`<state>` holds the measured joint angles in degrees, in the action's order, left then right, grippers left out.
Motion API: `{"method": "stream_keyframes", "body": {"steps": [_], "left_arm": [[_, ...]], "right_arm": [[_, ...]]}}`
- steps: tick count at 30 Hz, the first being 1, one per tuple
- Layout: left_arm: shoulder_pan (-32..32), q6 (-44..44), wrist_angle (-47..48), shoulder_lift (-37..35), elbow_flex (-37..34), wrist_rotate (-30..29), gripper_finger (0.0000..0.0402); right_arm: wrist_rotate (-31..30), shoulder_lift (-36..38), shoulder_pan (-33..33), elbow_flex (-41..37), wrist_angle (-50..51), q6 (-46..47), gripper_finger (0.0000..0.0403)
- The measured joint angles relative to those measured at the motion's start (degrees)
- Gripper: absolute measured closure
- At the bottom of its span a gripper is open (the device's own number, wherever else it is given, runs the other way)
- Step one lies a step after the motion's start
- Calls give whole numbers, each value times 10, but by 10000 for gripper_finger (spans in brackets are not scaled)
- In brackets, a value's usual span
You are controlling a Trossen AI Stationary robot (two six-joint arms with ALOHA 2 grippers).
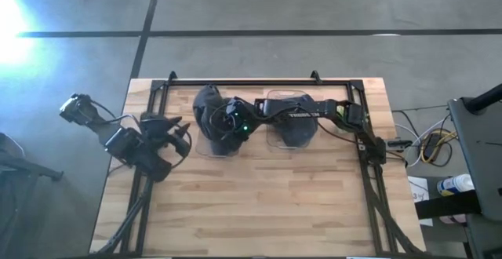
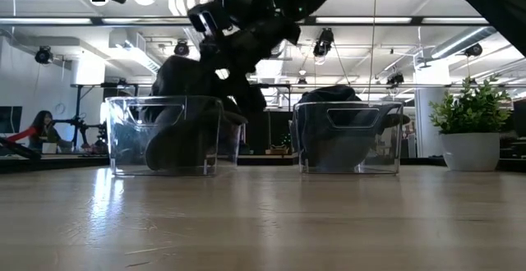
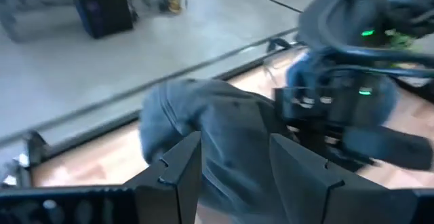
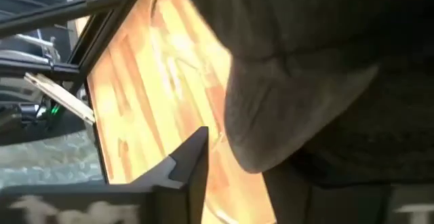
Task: Pick & Place hat
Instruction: Put the black cap into the left transparent bin
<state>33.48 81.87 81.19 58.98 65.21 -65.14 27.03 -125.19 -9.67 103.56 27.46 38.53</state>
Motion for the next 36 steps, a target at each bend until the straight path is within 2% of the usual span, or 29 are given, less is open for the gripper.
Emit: {"method": "stream_keyframes", "body": {"steps": [5, 8, 11, 13, 18, 21, 25, 28, 32, 36], "left_arm": [[-62, -57, -1, -5, -17, -39, 236], [-125, -64, -5, -17, -39, -61, 237], [-185, -73, -53, -33, -71, -49, 237], [-211, -126, -118, -45, -98, -25, 237], [-246, -357, -354, -68, -163, 13, 237], [-270, -433, -464, -82, -179, 15, 237], [-319, -521, -558, -89, -188, 27, 237], [-376, -586, -634, -79, -202, 78, 237], [-470, -639, -745, -40, -236, 234, 237], [-537, -620, -772, 23, -257, 365, 237]], "right_arm": [[-19, 1, 13, 59, 63, -37, 246], [-71, 3, 24, 97, 129, -68, 238], [-120, 4, 31, 108, 173, -90, 237], [-122, 4, 31, 98, 178, -89, 238], [-131, 6, 37, 84, 191, -89, 239], [-157, 30, 49, 86, 198, -98, 239], [-180, 63, 61, 88, 226, -103, 239], [-221, 80, 77, 86, 238, -108, 239], [-280, 121, 103, 86, 239, -98, 239], [-322, 145, 123, 79, 247, -73, 239]]}}
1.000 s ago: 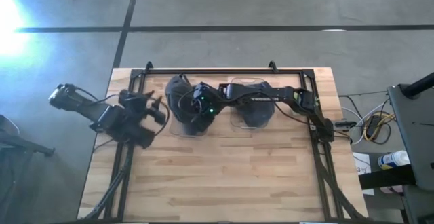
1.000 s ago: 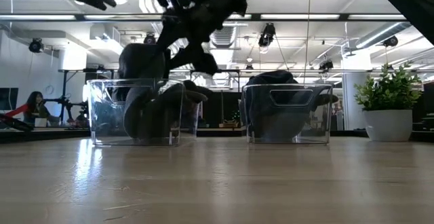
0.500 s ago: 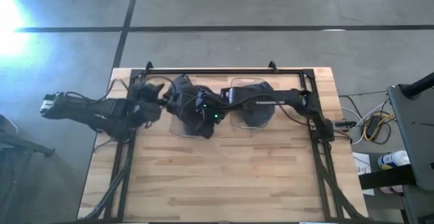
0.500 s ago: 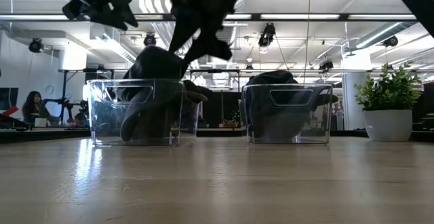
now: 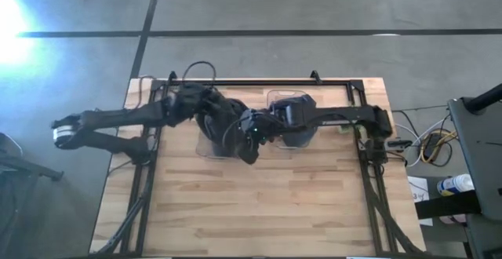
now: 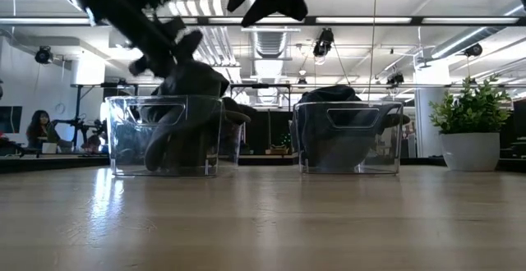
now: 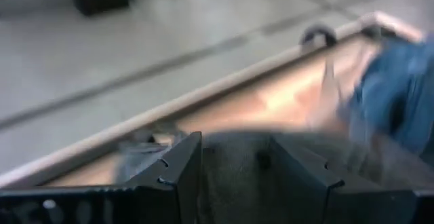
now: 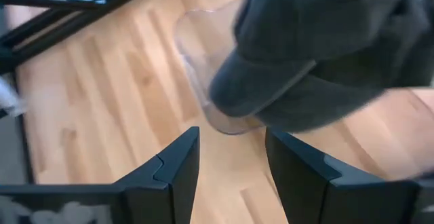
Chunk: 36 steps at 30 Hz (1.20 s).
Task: Pick & Place hat
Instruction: Put the black cap into the left transparent bin, then return to Home Position
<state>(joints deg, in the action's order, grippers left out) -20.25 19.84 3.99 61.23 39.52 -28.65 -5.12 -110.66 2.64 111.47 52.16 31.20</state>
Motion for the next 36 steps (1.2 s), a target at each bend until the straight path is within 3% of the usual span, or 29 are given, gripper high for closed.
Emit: {"method": "stream_keyframes", "body": {"steps": [3, 10, 18, 22, 25, 28, 31, 33, 36], "left_arm": [[-12, -1, -1, 55, -7, 47, 237], [-9, -7, -46, 132, -1, 53, 237], [-5, -107, -40, 37, 92, 53, 237], [-5, -92, 35, -15, 133, 64, 237], [-5, -63, 105, -54, 159, 123, 237], [-5, -18, 160, -102, 178, 249, 237], [-5, 32, 181, -158, 177, 375, 237], [-4, 56, 186, -190, 170, 408, 237], [-5, 94, 196, -231, 163, 406, 237]], "right_arm": [[-23, 13, 14, -15, 2, 27, 239], [-35, 22, 39, -47, 0, 76, 239], [-74, 27, 61, -54, 3, 79, 239], [-84, 38, 61, -40, 8, 58, 239], [-72, 64, 62, -41, -10, 31, 239], [-66, 99, 63, -49, -61, 30, 239], [-79, 143, 74, -69, -178, -6, 239], [-111, 170, 86, -89, -247, -56, 239], [-196, 206, 110, -137, -290, -120, 239]]}}
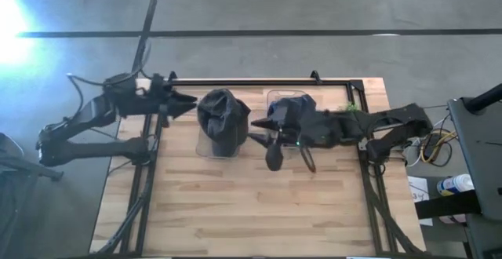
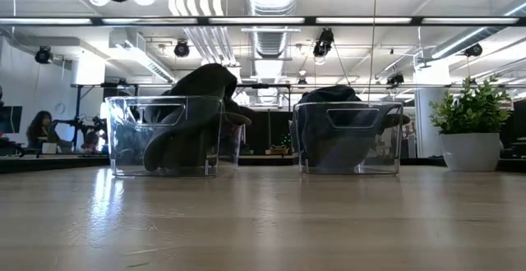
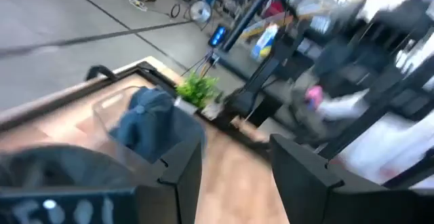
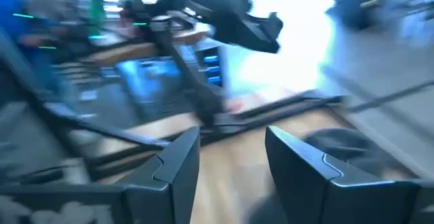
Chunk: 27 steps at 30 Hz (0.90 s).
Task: Pick & Place hat
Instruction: Return to Home Position
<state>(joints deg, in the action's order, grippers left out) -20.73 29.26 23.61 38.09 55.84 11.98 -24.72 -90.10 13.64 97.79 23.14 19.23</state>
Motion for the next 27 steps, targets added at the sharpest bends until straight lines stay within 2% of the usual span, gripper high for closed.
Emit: {"method": "stream_keyframes", "body": {"steps": [3, 6, 8, 10, 13, 15, 17, 18, 20, 21, 23, 25, 27], "left_arm": [[1, 48, 0, -36, -7, 12, 237], [6, 25, -6, -68, -23, 70, 237], [6, 28, -8, -88, -35, 85, 237], [7, 30, -8, -106, -49, 85, 237], [7, 41, -12, -134, -73, 85, 237], [7, 67, -6, -147, -93, 68, 237], [6, 142, 0, -156, -106, 47, 237], [7, 157, -10, -163, -112, 48, 237], [10, 125, -58, -171, -131, 99, 237], [11, 107, -111, -173, -144, 145, 237], [12, 97, -232, -178, -174, 227, 237], [12, 99, -331, -182, -212, 255, 237], [12, 113, -390, -183, -264, 271, 237]], "right_arm": [[-104, 27, 33, -60, 1, 6, 239], [-140, 63, 69, -127, -11, 50, 239], [-128, 90, 90, -176, -16, 96, 239], [-91, 119, 106, -230, -33, 133, 243], [-54, 158, 126, -312, -73, 161, 254], [-54, 189, 131, -350, -56, 179, 262], [-52, 225, 131, -382, -7, 202, 267], [-52, 240, 131, -396, 20, 247, 270], [-55, 268, 132, -427, 23, 337, 273], [-59, 283, 137, -445, -1, 324, 274], [-57, 310, 148, -483, -114, 250, 275], [-2, 334, 151, -532, -245, 150, 275], [77, 352, 144, -589, -382, 82, 273]]}}
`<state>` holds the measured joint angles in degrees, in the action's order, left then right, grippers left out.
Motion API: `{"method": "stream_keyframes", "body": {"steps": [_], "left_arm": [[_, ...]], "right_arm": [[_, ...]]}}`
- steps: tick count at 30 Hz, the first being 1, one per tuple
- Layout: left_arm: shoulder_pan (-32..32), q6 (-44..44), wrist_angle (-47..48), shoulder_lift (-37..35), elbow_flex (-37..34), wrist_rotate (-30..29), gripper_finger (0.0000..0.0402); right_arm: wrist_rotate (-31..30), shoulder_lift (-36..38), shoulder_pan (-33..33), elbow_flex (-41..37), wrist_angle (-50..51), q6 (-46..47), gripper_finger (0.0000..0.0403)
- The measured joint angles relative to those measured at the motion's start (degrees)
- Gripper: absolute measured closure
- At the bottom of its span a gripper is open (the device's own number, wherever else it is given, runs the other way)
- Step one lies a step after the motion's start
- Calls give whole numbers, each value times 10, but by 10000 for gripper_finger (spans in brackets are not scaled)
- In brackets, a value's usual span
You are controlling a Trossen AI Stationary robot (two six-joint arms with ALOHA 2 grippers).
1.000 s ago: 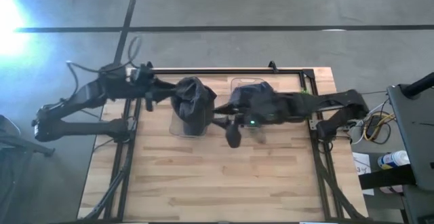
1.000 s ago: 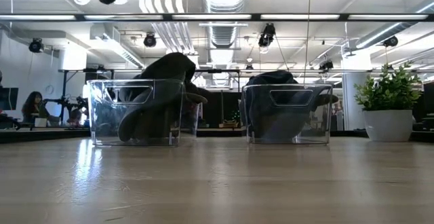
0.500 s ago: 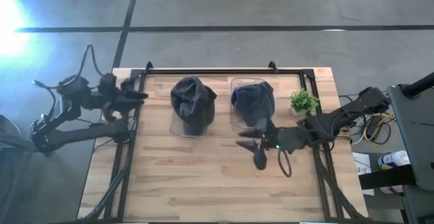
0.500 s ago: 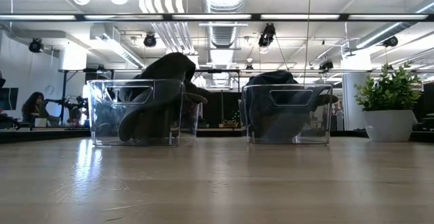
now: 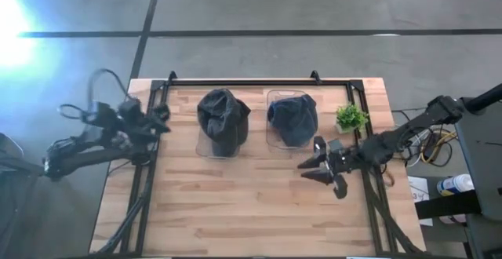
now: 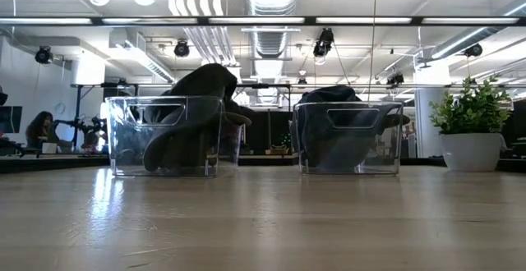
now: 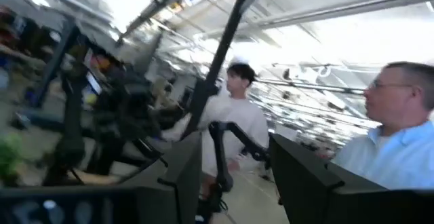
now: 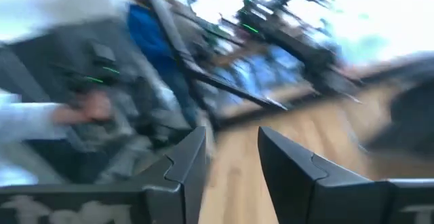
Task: Pick & Place hat
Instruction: Return to Home Position
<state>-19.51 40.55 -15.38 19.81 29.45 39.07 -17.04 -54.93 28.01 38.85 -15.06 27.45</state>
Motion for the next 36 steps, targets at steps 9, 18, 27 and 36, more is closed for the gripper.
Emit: {"method": "stream_keyframes", "body": {"steps": [9, 18, 27, 36], "left_arm": [[-7, 24, -245, -2, -180, -10, 237], [-85, 31, -251, -31, -212, 68, 237], [-224, 79, -254, -46, -238, 182, 237], [-344, 120, -241, -60, -214, 199, 237]], "right_arm": [[79, 56, -60, -199, -219, -24, 271], [88, 147, -130, -341, -338, -37, 277], [102, 207, -147, -383, -274, -29, 268], [96, 249, -147, -383, -120, 141, 277]]}}
